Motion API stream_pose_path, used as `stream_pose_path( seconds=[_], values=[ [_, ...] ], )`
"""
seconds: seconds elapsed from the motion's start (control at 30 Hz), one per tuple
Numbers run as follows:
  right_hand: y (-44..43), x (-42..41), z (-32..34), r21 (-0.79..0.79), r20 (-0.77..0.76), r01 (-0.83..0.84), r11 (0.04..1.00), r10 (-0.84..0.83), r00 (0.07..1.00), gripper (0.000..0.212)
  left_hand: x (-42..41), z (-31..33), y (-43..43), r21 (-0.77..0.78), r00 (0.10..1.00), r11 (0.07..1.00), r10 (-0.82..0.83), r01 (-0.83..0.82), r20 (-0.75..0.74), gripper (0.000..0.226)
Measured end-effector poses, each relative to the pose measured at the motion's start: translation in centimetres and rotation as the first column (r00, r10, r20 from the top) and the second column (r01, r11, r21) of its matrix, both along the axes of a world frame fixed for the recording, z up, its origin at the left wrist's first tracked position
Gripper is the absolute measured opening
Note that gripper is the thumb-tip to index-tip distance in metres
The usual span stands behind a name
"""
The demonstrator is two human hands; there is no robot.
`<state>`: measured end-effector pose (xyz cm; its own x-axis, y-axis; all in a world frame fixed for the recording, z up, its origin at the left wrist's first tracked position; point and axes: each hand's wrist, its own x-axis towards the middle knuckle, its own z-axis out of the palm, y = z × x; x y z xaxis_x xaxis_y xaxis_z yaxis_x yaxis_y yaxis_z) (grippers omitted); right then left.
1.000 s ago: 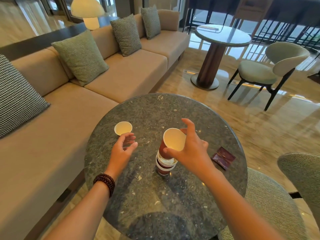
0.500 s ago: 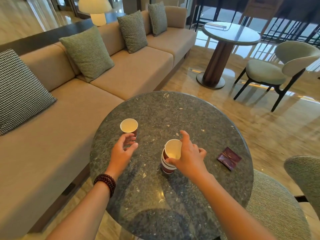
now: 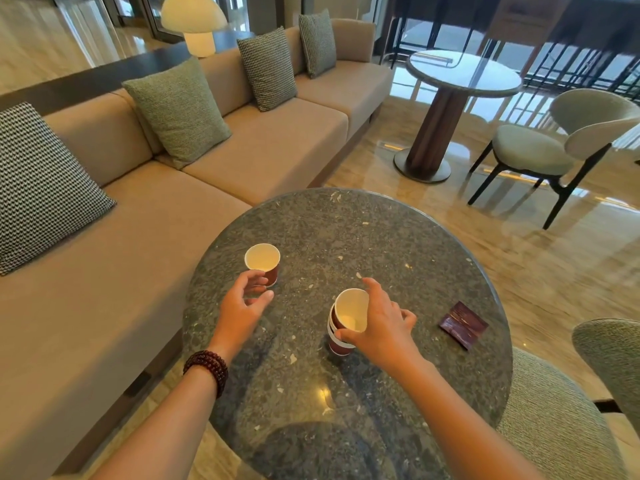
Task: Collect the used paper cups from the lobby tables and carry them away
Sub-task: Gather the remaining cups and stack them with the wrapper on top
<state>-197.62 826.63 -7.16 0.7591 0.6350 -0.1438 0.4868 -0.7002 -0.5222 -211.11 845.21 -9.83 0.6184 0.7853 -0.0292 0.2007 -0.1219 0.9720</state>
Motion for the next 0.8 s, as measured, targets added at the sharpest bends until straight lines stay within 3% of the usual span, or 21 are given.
stream_pose_path(
  seconds=[0.13, 0.3, 0.6, 0.8],
  values=[
    [-0.1, 0.3, 0.5, 0.071, -0.054, 0.007, 0.997, -0.003, 0.999, 0.106, 0.3, -0.3, 1.0, 0.032, 0.999, 0.999, 0.035, -0.035, -0.001, 0.031],
    [-0.3, 1.1, 1.3, 0.221, -0.045, 0.075, 0.972, -0.067, 0.997, 0.087, 0.8, -0.8, 3.1, 0.126, 0.997, 0.992, 0.038, -0.031, -0.059, 0.038],
    [-0.9, 1.7, 1.8, 0.338, -0.085, 0.191, 0.921, -0.172, 0.981, 0.070, 2.7, -2.4, 7.4, 0.089, 0.976, 0.993, -0.053, 0.073, -0.210, 0.100],
    [-1.4, 1.7, 1.4, 0.430, -0.158, 0.292, 0.854, -0.248, 0.956, 0.061, 4.4, -4.3, 8.7, 0.104, 0.925, 0.975, -0.147, 0.195, -0.351, 0.114]
  ],
)
